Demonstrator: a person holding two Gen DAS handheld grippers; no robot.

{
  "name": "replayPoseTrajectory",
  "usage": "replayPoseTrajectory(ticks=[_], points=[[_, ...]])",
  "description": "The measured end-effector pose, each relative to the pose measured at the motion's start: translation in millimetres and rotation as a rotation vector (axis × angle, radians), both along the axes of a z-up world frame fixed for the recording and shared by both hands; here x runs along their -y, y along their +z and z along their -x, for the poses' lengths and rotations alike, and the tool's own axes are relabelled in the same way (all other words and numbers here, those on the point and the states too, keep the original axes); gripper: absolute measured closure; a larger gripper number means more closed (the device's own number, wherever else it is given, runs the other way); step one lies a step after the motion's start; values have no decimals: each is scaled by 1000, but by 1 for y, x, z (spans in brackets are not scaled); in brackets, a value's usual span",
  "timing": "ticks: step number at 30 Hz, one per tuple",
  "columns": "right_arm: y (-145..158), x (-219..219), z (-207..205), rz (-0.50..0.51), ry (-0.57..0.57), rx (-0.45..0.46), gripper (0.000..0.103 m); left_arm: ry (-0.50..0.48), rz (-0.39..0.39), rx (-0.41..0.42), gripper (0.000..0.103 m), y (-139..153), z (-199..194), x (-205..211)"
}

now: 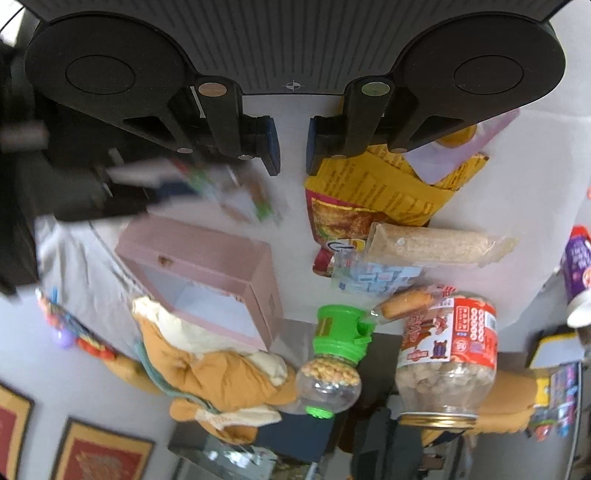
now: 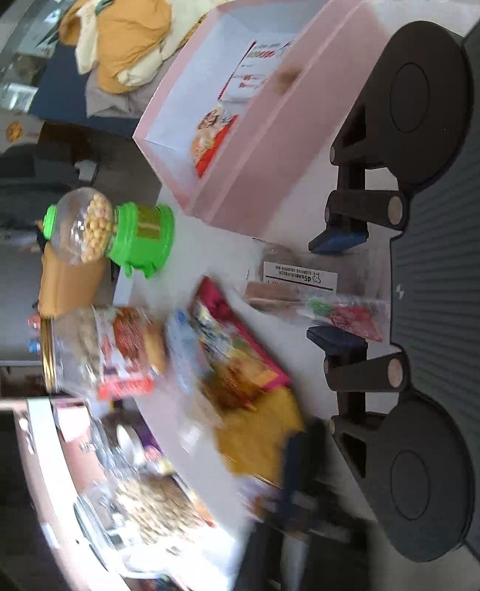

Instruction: Organize snacks

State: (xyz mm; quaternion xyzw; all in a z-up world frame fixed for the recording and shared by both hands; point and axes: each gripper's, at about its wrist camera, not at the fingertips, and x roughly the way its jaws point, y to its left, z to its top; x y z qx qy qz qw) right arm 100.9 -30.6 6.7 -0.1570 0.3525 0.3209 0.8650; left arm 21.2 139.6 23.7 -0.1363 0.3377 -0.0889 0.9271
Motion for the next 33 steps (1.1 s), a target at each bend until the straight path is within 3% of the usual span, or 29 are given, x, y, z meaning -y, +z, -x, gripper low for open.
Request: replayPoseTrajectory(ticks=[4, 6, 9, 16, 19, 20, 26, 28, 33], points=[[4, 24, 28, -14, 64, -48, 59, 5, 16, -6, 84, 1, 0, 8], [6, 32, 37, -18, 88, -72, 50, 2, -11, -12, 84, 1, 2, 15], [9, 39, 48, -19, 60, -27, 33, 18, -86, -25, 84, 1, 5, 27], [11, 31, 51, -8, 33, 86, 32, 88, -210, -33, 84, 4, 14, 41], [6, 23, 49, 5, 67, 58, 42, 83, -221, -42, 84, 5, 15, 44], [5, 22, 47, 5, 63, 48, 61, 81, -219, -44, 84, 5, 15, 44], [19, 44, 37, -54, 13, 0, 66, 60, -209, -52, 84, 1, 11, 53], [23, 58, 33, -46, -41, 27, 75, 47, -209, -56, 84, 0, 10, 58], [13, 91, 15, -14, -170, 24, 76, 23, -214, -59, 84, -1, 5, 69]])
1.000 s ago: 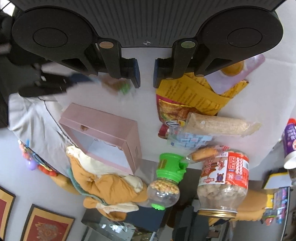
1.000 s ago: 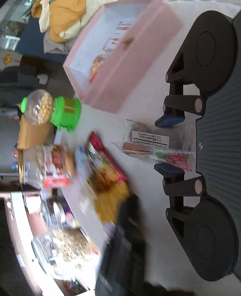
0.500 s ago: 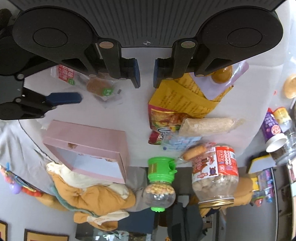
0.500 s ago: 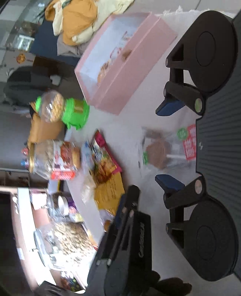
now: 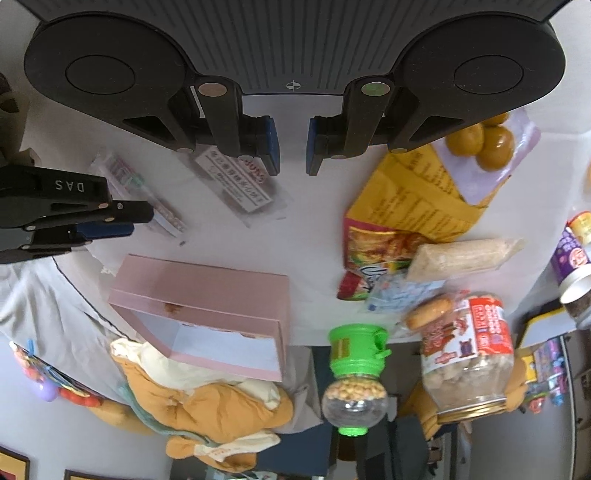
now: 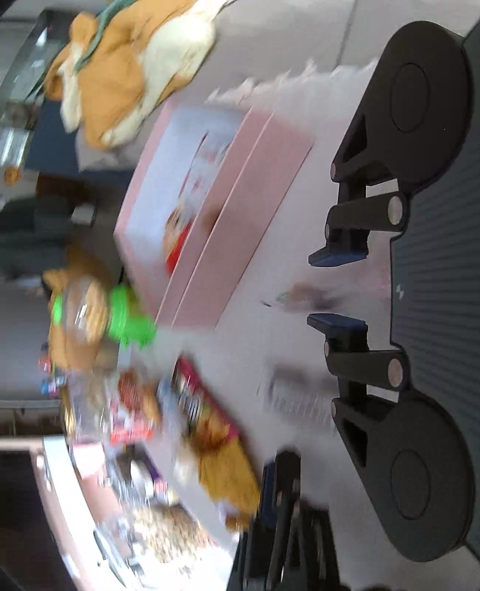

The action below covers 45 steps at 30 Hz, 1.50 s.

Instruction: Organize snacks

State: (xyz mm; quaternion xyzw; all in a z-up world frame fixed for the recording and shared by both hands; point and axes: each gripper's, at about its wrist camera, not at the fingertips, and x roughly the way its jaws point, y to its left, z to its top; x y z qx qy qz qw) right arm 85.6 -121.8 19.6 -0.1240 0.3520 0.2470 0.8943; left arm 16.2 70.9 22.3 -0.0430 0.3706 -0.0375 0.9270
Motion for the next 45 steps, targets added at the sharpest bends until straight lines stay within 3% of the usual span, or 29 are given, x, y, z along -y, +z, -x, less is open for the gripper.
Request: replayPoseTrajectory(ticks=[4, 6, 8, 12, 20, 26, 31, 34, 38, 40, 44, 45], points=[[-9, 22, -4, -27, -52, -2, 69, -11, -10, -3, 84, 0, -4, 7], [-12, 25, -2, -30, -62, 3, 49, -13, -12, -1, 84, 1, -6, 9], [-16, 28, 0, -28, -74, 16, 36, -8, -2, 15, 84, 4, -6, 10], [-24, 36, 2, -62, -76, -11, 17, -17, 21, 48, 84, 10, -7, 17], [-31, 40, 7, -71, -131, 6, 14, -103, -50, 33, 78, -3, -23, 60], [-32, 50, 3, -109, -196, -2, 13, -159, -213, 81, 75, -12, -14, 84], [-32, 54, 2, -121, -233, 1, 13, -126, -389, 84, 72, -17, -6, 89], [-32, 55, 1, -126, -236, -4, 13, -116, -328, 47, 68, -11, -7, 82], [-32, 54, 1, -120, -234, -2, 13, -119, -175, 0, 45, -5, -16, 68], [-32, 55, 1, -123, -234, -3, 13, -114, -129, -11, 45, -3, -17, 63], [-32, 54, 0, -125, -233, -5, 13, -37, -186, -2, 48, -2, -18, 54], [-32, 54, 0, -125, -233, -6, 13, -20, -193, -10, 45, -3, -20, 51]])
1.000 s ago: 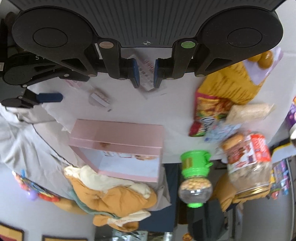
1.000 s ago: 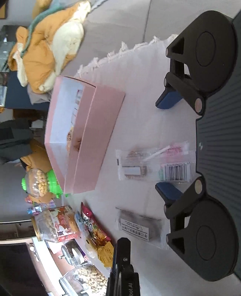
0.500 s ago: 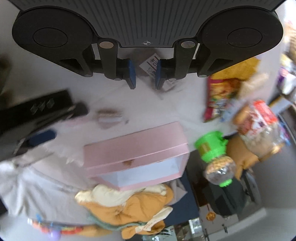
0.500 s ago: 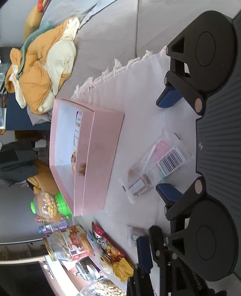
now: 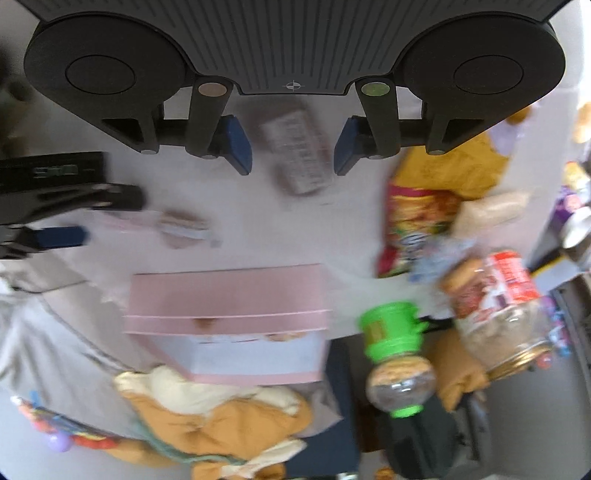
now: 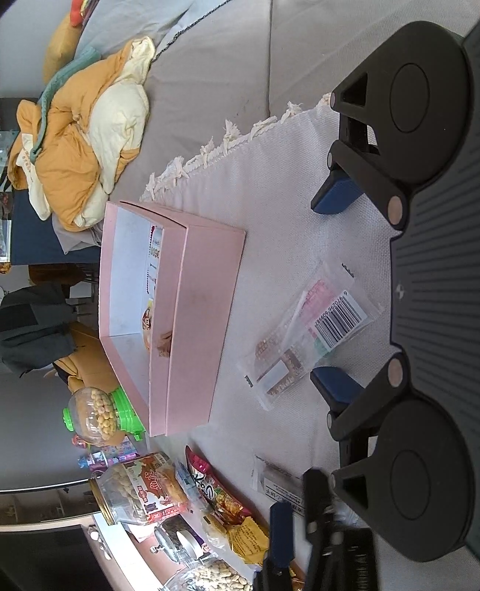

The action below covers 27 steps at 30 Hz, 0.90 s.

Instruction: Organize snacks

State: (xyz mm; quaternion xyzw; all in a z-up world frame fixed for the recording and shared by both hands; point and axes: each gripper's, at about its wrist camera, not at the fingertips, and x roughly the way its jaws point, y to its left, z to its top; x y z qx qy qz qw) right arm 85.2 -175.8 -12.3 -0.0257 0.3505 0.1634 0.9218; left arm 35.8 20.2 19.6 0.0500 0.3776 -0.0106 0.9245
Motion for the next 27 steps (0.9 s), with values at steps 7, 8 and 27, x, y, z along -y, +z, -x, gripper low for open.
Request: replayPoseTrajectory(ticks=[7, 8, 27], points=[[-1, -2, 0, 7, 3, -1, 11, 31, 66, -19, 40, -7, -17, -14], [-1, -2, 0, 8, 4, -1, 11, 33, 75, -20, 40, -8, -19, -14], [2, -33, -12, 56, 66, -4, 26, -56, 144, -17, 54, -7, 6, -20]])
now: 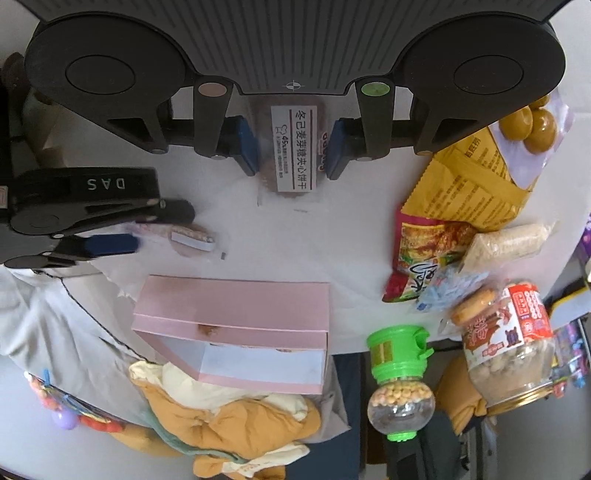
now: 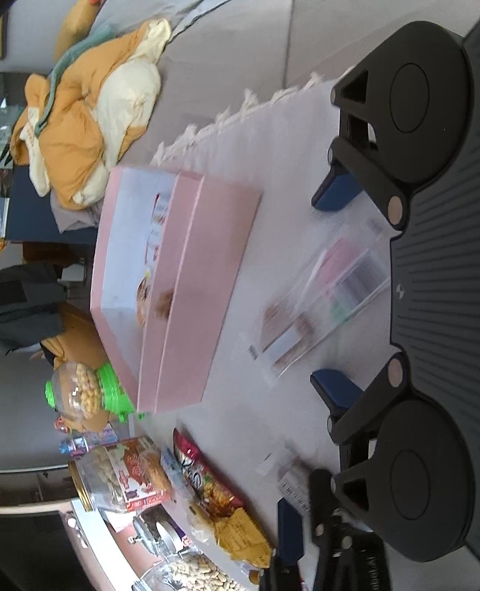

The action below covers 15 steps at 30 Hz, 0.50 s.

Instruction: Organize snacks

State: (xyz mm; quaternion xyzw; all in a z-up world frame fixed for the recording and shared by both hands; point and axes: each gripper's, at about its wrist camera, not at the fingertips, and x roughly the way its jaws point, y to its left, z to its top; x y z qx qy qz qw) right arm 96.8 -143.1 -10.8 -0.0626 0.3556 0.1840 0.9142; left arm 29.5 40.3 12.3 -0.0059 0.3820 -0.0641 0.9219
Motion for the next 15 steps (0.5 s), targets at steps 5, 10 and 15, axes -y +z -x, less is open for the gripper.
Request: replayPoseTrajectory(ticks=[5, 10, 15], points=[[9, -14, 15, 37, 86, 23, 63, -20, -50, 31, 53, -3, 5, 7], [11, -8, 23, 44, 93, 9, 64, -3, -50, 56, 54, -6, 9, 9], [19, 22, 23, -12, 87, -35, 65, -3, -52, 83, 59, -7, 13, 8]])
